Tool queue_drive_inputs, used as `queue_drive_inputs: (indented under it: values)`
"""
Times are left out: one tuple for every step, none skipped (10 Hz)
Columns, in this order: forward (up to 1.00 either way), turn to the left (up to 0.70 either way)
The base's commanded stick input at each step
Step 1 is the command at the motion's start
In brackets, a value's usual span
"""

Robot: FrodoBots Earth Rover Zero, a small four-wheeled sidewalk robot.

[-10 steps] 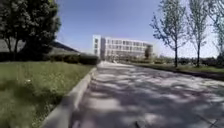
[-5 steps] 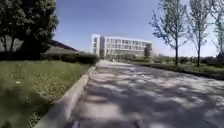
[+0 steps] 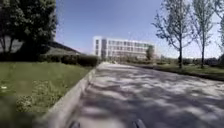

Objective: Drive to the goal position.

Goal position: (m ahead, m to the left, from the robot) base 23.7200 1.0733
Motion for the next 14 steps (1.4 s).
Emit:
queue_drive_inputs:
  values:
    - [0.7, 0.0]
    - [0.7, 0.0]
    - [0.7, 0.0]
    - [0.7, 0.0]
    - [0.7, 0.0]
    - [0.7, 0.0]
    - [0.7, 0.0]
    - [0.7, 0.0]
    - [0.7, 0.0]
    - [0.7, 0.0]
    - [0.7, 0.0]
    - [0.7, 0.0]
    - [0.7, 0.0]
    - [0.7, 0.0]
